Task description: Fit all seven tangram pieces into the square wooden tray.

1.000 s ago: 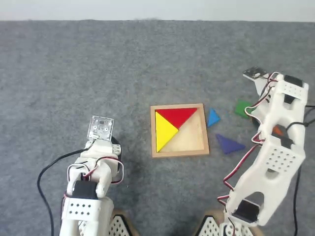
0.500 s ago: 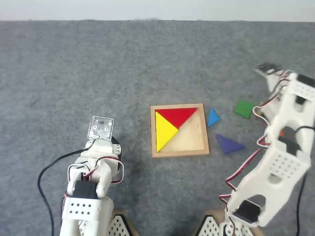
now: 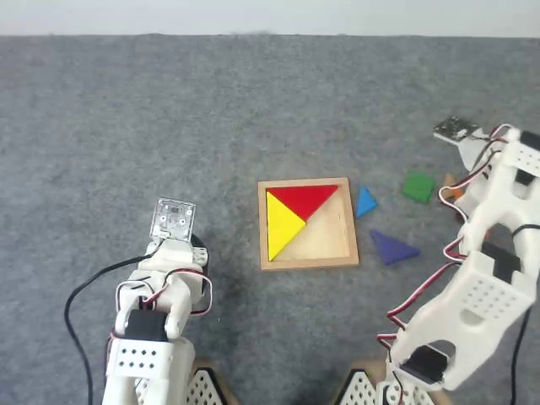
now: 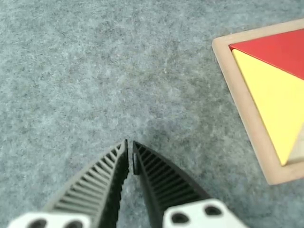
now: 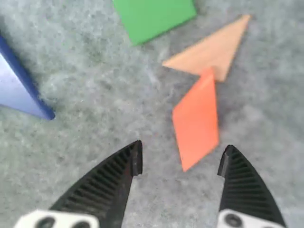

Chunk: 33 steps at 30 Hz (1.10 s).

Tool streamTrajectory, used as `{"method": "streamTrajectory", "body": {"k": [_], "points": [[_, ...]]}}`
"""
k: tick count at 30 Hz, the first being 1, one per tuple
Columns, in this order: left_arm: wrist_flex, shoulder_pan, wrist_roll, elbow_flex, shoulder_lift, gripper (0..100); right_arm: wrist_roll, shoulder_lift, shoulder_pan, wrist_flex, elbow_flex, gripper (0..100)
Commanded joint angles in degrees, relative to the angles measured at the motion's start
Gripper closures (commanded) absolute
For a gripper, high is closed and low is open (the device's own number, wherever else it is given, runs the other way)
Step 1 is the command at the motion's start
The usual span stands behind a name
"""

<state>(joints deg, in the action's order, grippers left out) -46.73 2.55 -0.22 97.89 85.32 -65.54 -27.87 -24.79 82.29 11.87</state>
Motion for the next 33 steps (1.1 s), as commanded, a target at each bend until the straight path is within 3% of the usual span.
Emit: {"method": "streamTrajectory", "body": {"k": [1,16,24,33], "points": [[0.0,0.2,0.3,-1.1,0.7,99,-1.1,2.2,0.0,-2.9,-0.9,74.2],[0.0,0.2,0.4,-1.1,0.7,99,-0.7,-4.3,0.4,-6.8,-1.3,74.8],[0.0,0.2,0.4,-1.1,0.7,99,7.7,-3.9,0.6,-7.0,-1.0,98.9],[0.0,0.2,0.4,-1.1,0.7,99,11.3,6.6,3.3,-1.4,-0.9,98.6]]}}
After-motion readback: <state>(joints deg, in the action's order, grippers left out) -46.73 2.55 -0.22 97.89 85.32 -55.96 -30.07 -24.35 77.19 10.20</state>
